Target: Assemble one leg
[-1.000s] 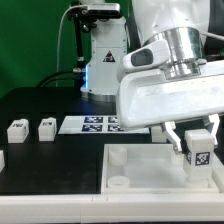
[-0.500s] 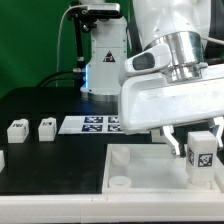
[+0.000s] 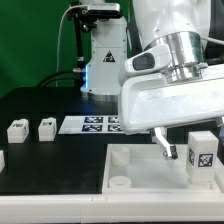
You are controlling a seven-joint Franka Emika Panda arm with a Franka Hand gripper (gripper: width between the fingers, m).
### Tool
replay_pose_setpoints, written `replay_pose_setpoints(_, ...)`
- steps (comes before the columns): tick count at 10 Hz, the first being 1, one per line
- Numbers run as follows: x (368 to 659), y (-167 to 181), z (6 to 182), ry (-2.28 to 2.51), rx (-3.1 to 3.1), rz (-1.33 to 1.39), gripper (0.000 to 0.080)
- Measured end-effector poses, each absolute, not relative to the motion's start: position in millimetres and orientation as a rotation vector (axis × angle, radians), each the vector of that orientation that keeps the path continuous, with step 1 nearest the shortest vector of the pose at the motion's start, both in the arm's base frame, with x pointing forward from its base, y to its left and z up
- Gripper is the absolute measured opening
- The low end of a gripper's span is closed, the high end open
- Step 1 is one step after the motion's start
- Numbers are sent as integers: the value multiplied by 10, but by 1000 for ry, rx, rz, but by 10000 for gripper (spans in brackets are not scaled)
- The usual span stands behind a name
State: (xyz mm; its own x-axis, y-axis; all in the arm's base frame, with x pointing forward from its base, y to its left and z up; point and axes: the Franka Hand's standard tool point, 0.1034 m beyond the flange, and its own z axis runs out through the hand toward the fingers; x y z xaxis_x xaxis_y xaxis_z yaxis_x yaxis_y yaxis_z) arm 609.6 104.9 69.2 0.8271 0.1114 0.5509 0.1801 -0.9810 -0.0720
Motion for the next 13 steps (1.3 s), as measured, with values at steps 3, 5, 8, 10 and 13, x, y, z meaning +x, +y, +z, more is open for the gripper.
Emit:
replay_pose_setpoints(3,6096,1049,692,-231,-2887,-859,649)
replay_pose_setpoints(5,6137,1099,875,-201,-2892,-832,649)
replay_pose_setpoints(8,6326,1033,1040,-207,-2913,-742,649)
replay_pose_setpoints(10,6297,993,921,-214,-2936,-578,649)
replay_pose_setpoints(13,6309,1024,930,-216,-2935,-101,649)
